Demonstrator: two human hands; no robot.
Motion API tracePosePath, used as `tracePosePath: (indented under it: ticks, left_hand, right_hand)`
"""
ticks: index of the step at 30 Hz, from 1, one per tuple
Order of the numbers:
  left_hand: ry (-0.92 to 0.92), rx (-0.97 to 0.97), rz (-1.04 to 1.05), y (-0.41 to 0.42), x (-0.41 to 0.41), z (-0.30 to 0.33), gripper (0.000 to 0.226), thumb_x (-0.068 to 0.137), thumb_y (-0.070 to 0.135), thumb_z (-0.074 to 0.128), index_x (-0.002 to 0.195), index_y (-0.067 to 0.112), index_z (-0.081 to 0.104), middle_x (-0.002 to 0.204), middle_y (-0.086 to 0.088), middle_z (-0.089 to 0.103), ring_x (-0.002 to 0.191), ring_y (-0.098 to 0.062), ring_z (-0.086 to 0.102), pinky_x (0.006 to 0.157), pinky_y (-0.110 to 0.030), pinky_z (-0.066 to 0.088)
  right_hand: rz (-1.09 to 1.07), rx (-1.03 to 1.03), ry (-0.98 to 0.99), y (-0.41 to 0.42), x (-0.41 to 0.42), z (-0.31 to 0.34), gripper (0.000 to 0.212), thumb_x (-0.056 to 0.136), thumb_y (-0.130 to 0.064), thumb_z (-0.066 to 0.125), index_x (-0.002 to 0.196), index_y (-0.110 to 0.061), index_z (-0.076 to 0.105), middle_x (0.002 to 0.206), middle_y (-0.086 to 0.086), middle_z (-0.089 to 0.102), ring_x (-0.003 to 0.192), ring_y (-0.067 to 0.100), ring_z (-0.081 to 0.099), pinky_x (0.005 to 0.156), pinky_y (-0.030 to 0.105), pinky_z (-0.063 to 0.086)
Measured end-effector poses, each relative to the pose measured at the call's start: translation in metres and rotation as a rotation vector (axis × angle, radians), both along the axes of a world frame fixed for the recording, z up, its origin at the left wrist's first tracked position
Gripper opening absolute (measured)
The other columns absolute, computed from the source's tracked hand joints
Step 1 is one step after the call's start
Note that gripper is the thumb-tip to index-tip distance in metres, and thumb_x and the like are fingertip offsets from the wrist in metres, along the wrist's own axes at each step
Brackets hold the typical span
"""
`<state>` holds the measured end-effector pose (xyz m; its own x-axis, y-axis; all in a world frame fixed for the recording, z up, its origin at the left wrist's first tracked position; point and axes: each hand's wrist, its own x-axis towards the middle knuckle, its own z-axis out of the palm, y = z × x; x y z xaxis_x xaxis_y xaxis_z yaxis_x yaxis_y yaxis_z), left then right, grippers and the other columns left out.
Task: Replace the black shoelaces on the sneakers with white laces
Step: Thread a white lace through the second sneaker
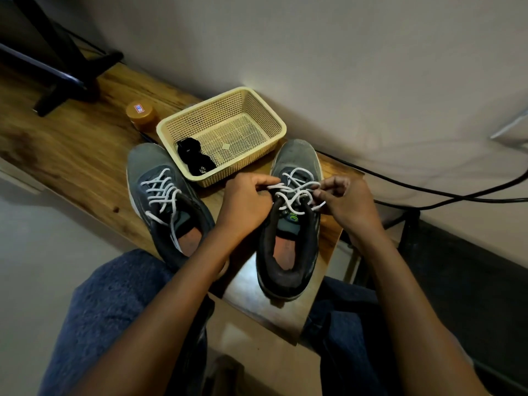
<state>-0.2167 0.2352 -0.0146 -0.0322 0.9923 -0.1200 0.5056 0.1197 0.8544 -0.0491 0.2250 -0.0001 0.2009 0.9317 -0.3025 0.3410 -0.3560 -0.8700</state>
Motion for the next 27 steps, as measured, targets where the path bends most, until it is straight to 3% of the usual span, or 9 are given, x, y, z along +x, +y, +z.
tracePosePath:
  ticks: [2, 5, 8, 12, 14, 17, 19, 23, 27]
  left_hand:
    - [-0.045, -0.017, 0.049, -0.001, 0.002, 0.004, 0.03, 0.089, 0.007, 0.05, 0.099, 0.018, 0.076, 0.09, 0.0, 0.074, 0.067, -0.018, 0.066, 0.063, -0.026, 0.052]
    - [-0.069, 0.029, 0.115, -0.003, 0.007, 0.005, 0.029, 0.092, 0.013, 0.048, 0.092, 0.017, 0.076, 0.091, 0.002, 0.074, 0.074, -0.014, 0.067, 0.074, -0.029, 0.052]
    - [-0.05, 0.065, 0.138, -0.006, 0.012, 0.005, 0.021, 0.09, 0.017, 0.056, 0.089, 0.012, 0.076, 0.088, -0.001, 0.075, 0.078, -0.013, 0.067, 0.074, -0.028, 0.05]
    - [-0.053, 0.061, 0.146, -0.005, 0.011, 0.002, 0.019, 0.087, 0.03, 0.068, 0.086, 0.014, 0.077, 0.079, 0.003, 0.074, 0.069, -0.001, 0.064, 0.066, -0.016, 0.047]
    - [-0.099, 0.03, 0.174, -0.004, 0.011, 0.001, 0.027, 0.089, 0.037, 0.064, 0.082, 0.014, 0.077, 0.073, 0.002, 0.072, 0.066, -0.005, 0.064, 0.065, -0.022, 0.048]
    - [-0.203, -0.043, 0.225, -0.003, 0.011, 0.001, 0.054, 0.099, 0.05, 0.039, 0.08, 0.017, 0.078, 0.071, 0.002, 0.072, 0.071, -0.015, 0.066, 0.072, -0.028, 0.049]
    - [-0.216, -0.045, 0.227, -0.001, 0.012, -0.001, 0.05, 0.099, 0.047, 0.042, 0.08, 0.017, 0.078, 0.075, 0.002, 0.073, 0.075, -0.016, 0.068, 0.075, -0.029, 0.051]
    - [-0.186, -0.069, 0.203, 0.0, 0.012, -0.003, 0.014, 0.082, 0.03, 0.075, 0.078, 0.017, 0.076, 0.075, 0.006, 0.072, 0.068, -0.003, 0.064, 0.067, -0.019, 0.05]
    - [-0.154, -0.088, 0.158, 0.002, 0.011, -0.002, 0.008, 0.083, 0.022, 0.072, 0.082, 0.015, 0.075, 0.076, 0.006, 0.07, 0.068, -0.002, 0.061, 0.059, -0.011, 0.044]
  right_hand:
    - [0.0, -0.006, -0.007, 0.0, -0.001, 0.0, 0.02, 0.09, -0.001, 0.061, 0.077, -0.016, 0.063, 0.074, 0.006, 0.066, 0.068, 0.017, 0.065, 0.078, 0.041, 0.057]
    - [0.001, 0.004, -0.041, 0.0, -0.001, -0.001, 0.021, 0.089, -0.002, 0.062, 0.076, -0.018, 0.063, 0.074, 0.006, 0.067, 0.074, 0.024, 0.067, 0.08, 0.045, 0.057]
    - [0.011, 0.014, -0.088, -0.001, -0.002, -0.001, 0.015, 0.089, -0.005, 0.064, 0.079, -0.016, 0.065, 0.079, 0.008, 0.07, 0.081, 0.028, 0.069, 0.079, 0.044, 0.057]
    - [0.028, 0.034, -0.148, -0.001, -0.002, -0.001, 0.012, 0.088, -0.007, 0.065, 0.081, -0.017, 0.066, 0.081, 0.006, 0.07, 0.079, 0.022, 0.068, 0.073, 0.036, 0.055]
    - [0.036, 0.042, -0.177, -0.001, -0.003, -0.001, 0.013, 0.088, -0.008, 0.066, 0.08, -0.018, 0.065, 0.077, 0.002, 0.067, 0.074, 0.019, 0.065, 0.07, 0.032, 0.052]
    - [0.045, 0.057, -0.207, 0.0, -0.004, -0.002, 0.011, 0.088, -0.009, 0.066, 0.081, -0.017, 0.066, 0.076, 0.0, 0.066, 0.071, 0.014, 0.062, 0.064, 0.026, 0.048]
    - [0.05, 0.062, -0.229, -0.001, -0.003, -0.003, 0.01, 0.088, -0.01, 0.066, 0.082, -0.018, 0.067, 0.077, 0.0, 0.067, 0.07, 0.013, 0.061, 0.062, 0.025, 0.047]
    - [0.063, 0.072, -0.251, -0.001, -0.004, -0.004, 0.011, 0.087, -0.01, 0.067, 0.08, -0.018, 0.067, 0.074, -0.002, 0.066, 0.068, 0.012, 0.061, 0.059, 0.025, 0.046]
    - [0.036, 0.068, -0.235, -0.001, -0.004, -0.005, 0.015, 0.087, -0.009, 0.067, 0.076, -0.018, 0.065, 0.074, 0.003, 0.068, 0.072, 0.019, 0.066, 0.066, 0.031, 0.052]
